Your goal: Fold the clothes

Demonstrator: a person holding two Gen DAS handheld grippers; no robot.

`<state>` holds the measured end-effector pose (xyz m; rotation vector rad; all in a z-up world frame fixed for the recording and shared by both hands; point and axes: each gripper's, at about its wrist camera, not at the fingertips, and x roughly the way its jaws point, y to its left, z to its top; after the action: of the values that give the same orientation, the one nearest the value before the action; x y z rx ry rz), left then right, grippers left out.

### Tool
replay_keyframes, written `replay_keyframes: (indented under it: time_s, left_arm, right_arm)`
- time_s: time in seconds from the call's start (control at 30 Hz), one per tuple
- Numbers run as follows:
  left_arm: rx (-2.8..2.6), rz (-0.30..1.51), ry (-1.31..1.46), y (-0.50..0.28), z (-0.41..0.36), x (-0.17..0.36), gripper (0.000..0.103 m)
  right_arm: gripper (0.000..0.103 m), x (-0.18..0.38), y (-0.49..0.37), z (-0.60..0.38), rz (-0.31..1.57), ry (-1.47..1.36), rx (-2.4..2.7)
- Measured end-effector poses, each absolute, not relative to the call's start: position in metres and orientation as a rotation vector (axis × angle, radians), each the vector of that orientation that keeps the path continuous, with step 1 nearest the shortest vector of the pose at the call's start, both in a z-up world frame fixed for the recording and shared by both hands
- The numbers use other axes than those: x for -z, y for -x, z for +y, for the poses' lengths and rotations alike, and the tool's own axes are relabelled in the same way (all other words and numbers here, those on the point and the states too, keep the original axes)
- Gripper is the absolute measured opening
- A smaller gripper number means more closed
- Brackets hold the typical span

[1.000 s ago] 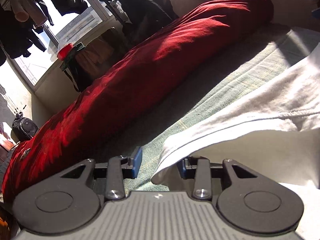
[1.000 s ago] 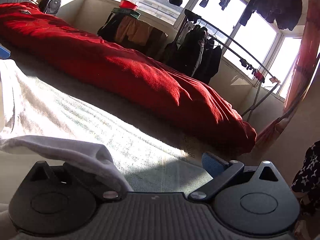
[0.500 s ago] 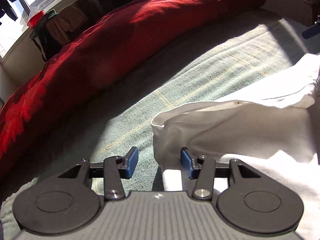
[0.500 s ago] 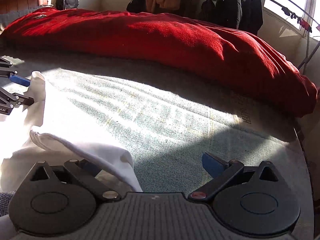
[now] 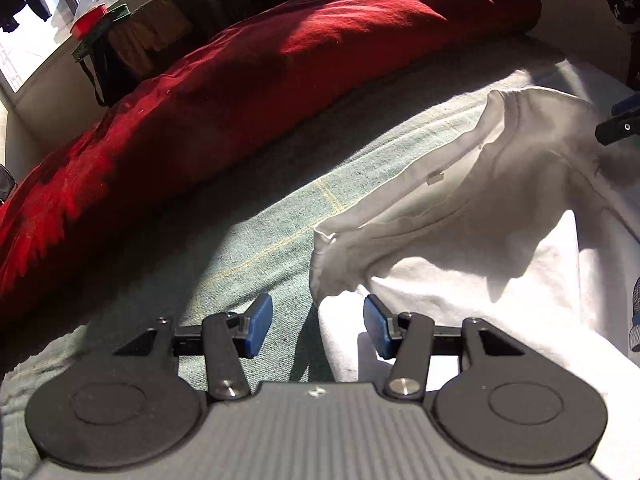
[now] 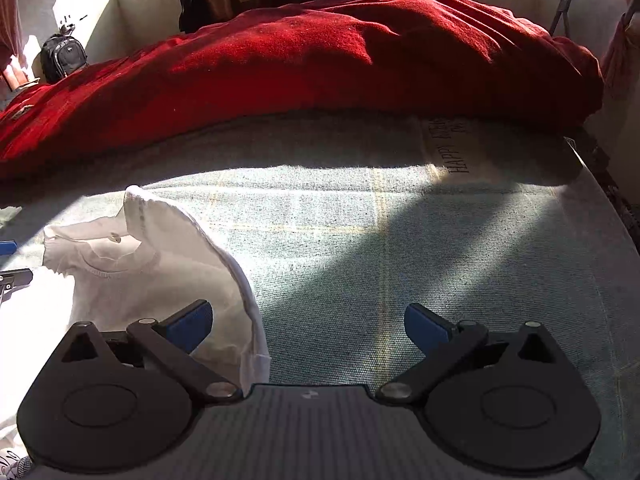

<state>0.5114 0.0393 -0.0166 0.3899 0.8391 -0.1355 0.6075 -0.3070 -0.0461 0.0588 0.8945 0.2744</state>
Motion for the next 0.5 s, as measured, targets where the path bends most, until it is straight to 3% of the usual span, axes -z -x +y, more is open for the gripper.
replay_keyframes:
  time_s: [0.07, 0.5]
  left_arm:
    - [0.184, 0.844, -0.342, -0.488, 0.038, 0.004, 0.062]
    - [0.313, 0.825, -0.087, -0.34, 0.037, -0.041, 0.074]
  right_arm:
    - [0.103, 0.034, -0.587, -0.309, 0.9, -0.08, -0.308]
    - [0.103, -0.001, -0.407, -0.283, 0.893, -0.031, -0.443]
